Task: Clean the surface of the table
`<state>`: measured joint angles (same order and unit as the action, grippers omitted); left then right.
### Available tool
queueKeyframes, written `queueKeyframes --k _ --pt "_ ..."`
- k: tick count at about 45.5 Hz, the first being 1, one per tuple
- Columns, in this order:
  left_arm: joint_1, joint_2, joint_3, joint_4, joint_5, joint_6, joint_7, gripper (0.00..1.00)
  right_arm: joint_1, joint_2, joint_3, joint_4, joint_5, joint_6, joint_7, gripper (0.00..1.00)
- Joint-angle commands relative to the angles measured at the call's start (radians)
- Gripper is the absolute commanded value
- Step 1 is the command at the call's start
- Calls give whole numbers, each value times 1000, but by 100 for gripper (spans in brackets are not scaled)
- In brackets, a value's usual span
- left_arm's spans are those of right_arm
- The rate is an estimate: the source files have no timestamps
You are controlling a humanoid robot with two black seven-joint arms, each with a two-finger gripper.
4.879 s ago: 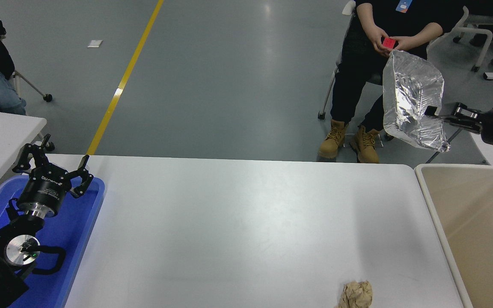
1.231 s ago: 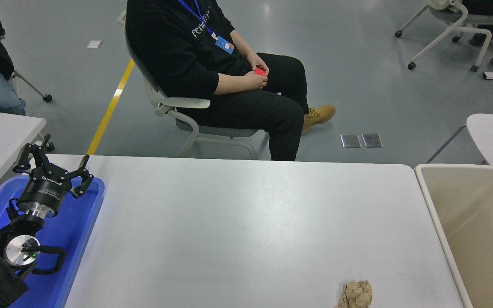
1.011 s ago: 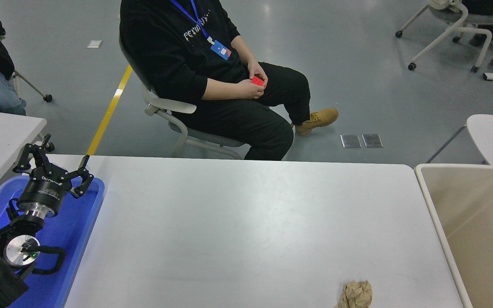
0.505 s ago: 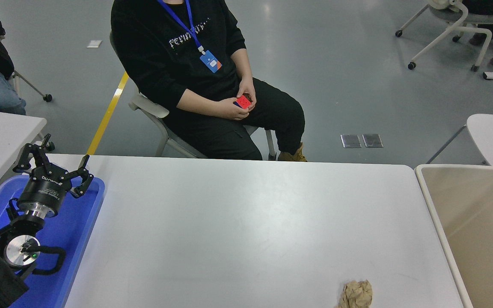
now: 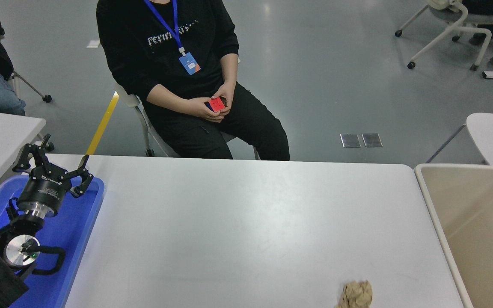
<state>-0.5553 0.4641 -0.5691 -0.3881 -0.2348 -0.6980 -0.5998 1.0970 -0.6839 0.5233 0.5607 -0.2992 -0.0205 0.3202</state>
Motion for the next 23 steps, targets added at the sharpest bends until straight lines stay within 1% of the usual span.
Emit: queueKeyframes --k 1,8,13,23 --pt "0 -1 0 0 0 0 0 100 -66 -22 150 185 2 66 -1 99" --pt "0 -1 0 0 0 0 0 100 -144 -13 218 229 38 126 -1 99" --pt "0 -1 0 0 0 0 0 100 -221 20 277 245 49 172 0 99" --pt "0 -1 0 0 0 0 0 100 -358 92 339 242 49 192 6 99"
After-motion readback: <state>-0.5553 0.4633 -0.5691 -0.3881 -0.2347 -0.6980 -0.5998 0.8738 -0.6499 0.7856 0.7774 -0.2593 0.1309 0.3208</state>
